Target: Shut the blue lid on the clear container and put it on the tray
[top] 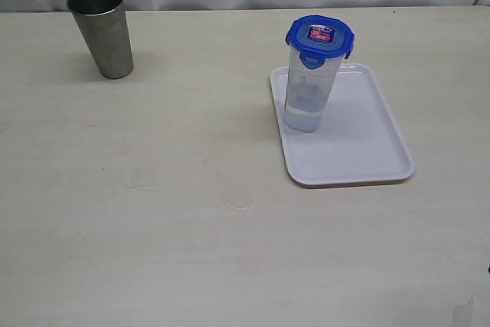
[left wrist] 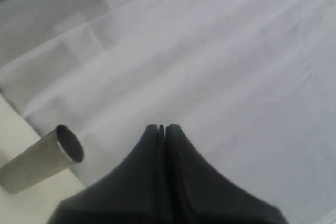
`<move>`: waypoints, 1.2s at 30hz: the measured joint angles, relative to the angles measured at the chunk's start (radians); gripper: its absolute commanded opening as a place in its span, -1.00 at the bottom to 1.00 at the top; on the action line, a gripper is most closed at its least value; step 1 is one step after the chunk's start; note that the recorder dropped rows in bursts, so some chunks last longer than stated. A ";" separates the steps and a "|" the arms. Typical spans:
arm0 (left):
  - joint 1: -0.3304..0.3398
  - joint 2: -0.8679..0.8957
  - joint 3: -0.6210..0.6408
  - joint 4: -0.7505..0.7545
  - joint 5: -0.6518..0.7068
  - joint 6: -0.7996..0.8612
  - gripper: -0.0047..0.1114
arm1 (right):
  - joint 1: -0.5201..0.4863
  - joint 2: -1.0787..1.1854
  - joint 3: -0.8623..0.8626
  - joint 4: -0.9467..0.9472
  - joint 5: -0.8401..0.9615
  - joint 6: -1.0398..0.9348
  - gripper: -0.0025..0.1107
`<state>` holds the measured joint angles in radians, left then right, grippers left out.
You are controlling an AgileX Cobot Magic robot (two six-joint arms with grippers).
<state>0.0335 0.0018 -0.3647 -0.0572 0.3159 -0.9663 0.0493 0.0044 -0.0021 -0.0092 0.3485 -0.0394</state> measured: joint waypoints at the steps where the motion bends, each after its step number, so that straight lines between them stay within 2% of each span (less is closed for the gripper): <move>1: 0.000 0.000 0.030 0.000 -0.003 0.000 -0.92 | 0.000 0.000 0.000 0.000 0.000 0.000 -0.88; 9: 0.000 0.000 0.250 0.000 -0.003 0.000 -0.92 | 0.000 0.000 0.000 0.000 0.000 0.000 -0.88; 14: 0.000 0.000 0.342 0.000 -0.003 0.000 -0.92 | 0.000 0.000 0.000 0.000 0.000 0.000 -0.88; 33: 0.000 0.000 0.362 0.015 0.004 0.002 -0.92 | 0.000 0.000 0.000 0.000 0.000 0.000 -0.88; 36: 0.000 0.000 0.362 0.044 0.000 0.057 -0.92 | 0.000 0.000 0.000 0.000 0.000 0.000 -0.88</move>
<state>0.0335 0.0018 -0.0026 -0.0135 0.3159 -0.9097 0.0493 0.0044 -0.0021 -0.0092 0.3485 -0.0394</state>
